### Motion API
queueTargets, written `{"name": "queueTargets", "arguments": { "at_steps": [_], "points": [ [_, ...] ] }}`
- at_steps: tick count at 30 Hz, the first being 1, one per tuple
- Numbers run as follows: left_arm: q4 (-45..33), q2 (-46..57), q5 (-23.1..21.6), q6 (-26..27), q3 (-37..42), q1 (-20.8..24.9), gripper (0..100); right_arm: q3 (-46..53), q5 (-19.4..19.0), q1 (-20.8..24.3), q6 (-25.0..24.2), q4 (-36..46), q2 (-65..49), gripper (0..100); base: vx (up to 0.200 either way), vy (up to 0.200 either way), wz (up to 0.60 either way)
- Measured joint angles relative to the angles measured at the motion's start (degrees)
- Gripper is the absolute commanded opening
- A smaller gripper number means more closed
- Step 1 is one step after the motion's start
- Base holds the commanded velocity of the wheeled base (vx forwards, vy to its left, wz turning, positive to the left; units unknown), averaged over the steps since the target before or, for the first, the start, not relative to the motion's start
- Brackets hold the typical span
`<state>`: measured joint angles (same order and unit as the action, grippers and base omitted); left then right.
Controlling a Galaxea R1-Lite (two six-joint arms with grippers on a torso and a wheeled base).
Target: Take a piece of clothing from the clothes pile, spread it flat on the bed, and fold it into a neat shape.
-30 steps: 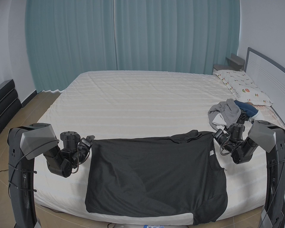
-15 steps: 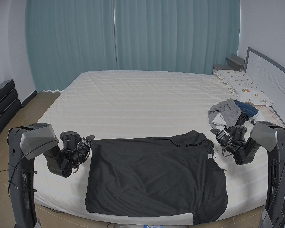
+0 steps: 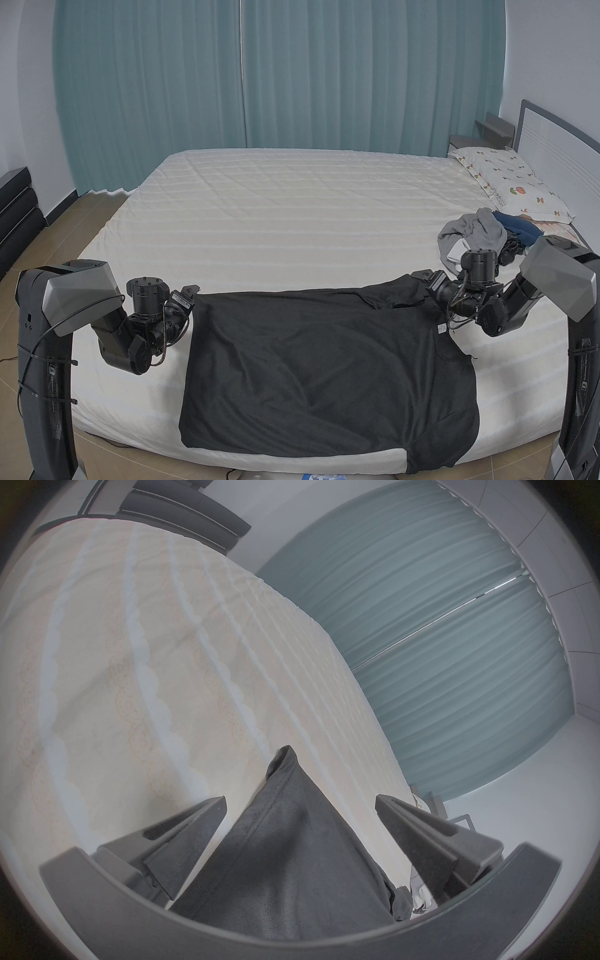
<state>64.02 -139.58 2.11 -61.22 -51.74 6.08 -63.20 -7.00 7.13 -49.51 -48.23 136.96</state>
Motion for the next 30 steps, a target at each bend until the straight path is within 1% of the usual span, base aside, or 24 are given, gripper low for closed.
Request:
{"name": "queueTargets", "arguments": {
  "at_steps": [3,9,14,20,25,30],
  "points": [
    [0.02,0.00,0.00,-0.01,0.11,0.06,100,-2.56,0.05,2.21,0.02,2.41,0.57,100,0.000,0.000,0.00],
    [0.29,0.00,0.05,-0.01,0.20,0.15,100,-7.78,0.24,4.74,-0.02,4.13,5.42,100,0.000,0.000,0.00],
    [0.40,0.00,0.07,-0.01,0.26,0.15,100,-11.23,0.24,5.00,-0.13,4.41,9.35,100,0.000,0.000,0.00],
    [0.40,0.00,0.07,-0.20,0.30,0.15,100,-13.90,0.29,5.29,-0.22,4.28,11.47,100,0.000,0.000,0.00],
    [0.40,0.02,0.07,-0.20,0.30,0.15,100,-14.09,0.29,5.51,-0.17,4.85,10.47,100,0.000,0.000,0.00],
    [0.40,0.02,0.07,-0.20,0.26,0.11,100,-14.70,0.40,6.10,-0.15,7.94,9.02,100,0.000,0.000,0.00]
  ]
}}
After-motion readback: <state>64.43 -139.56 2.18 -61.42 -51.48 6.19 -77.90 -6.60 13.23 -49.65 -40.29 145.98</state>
